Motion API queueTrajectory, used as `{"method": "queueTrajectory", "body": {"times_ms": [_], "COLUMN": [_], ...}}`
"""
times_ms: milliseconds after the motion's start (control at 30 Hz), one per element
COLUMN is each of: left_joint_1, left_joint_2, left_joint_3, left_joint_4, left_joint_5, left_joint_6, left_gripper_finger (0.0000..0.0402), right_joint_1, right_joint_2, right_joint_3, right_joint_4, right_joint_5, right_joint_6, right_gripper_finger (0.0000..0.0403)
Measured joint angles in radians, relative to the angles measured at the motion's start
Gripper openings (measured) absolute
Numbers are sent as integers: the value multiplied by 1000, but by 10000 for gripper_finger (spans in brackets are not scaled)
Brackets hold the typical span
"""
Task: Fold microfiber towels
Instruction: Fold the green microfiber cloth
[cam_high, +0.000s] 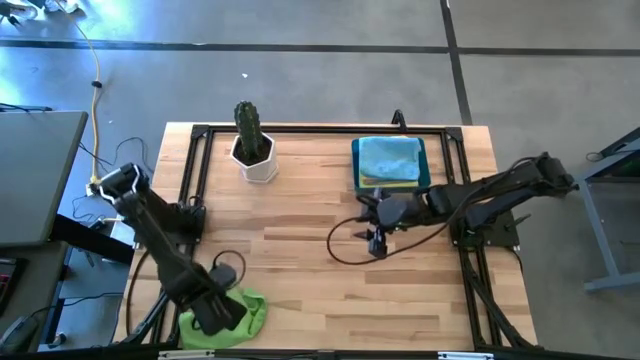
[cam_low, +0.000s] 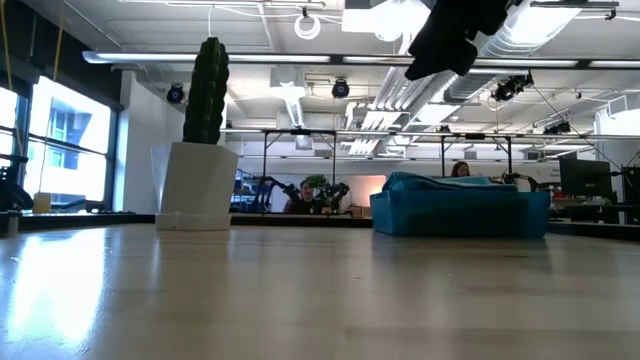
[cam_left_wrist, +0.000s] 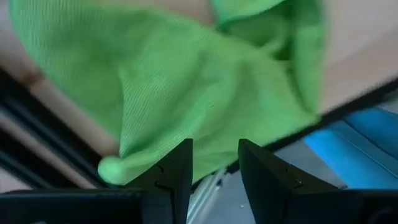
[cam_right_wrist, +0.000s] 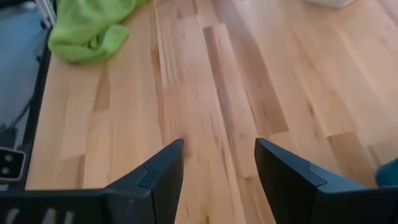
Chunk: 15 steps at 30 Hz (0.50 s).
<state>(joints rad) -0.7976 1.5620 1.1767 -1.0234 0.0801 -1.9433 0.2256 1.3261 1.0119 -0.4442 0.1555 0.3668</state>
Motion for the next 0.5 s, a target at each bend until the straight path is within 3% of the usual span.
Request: {"method": "queueTrajectory", "body": {"times_ms": [233, 500], "left_joint_1": [-38, 4], "left_joint_2": [153, 299], "left_joint_3": [0, 0], "left_joint_4": [74, 168], "left_joint_5": [121, 121], "left_joint_6": [-66, 40], "left_gripper_finger": [117, 117], "right_joint_1": [37, 39], "right_joint_2": [37, 26], "right_joint_3": [0, 36], "right_joint_4": [-8, -51], "right_joint_5": [0, 0], "right_joint_6": [-1, -8], "right_gripper_finger": [190, 190]}}
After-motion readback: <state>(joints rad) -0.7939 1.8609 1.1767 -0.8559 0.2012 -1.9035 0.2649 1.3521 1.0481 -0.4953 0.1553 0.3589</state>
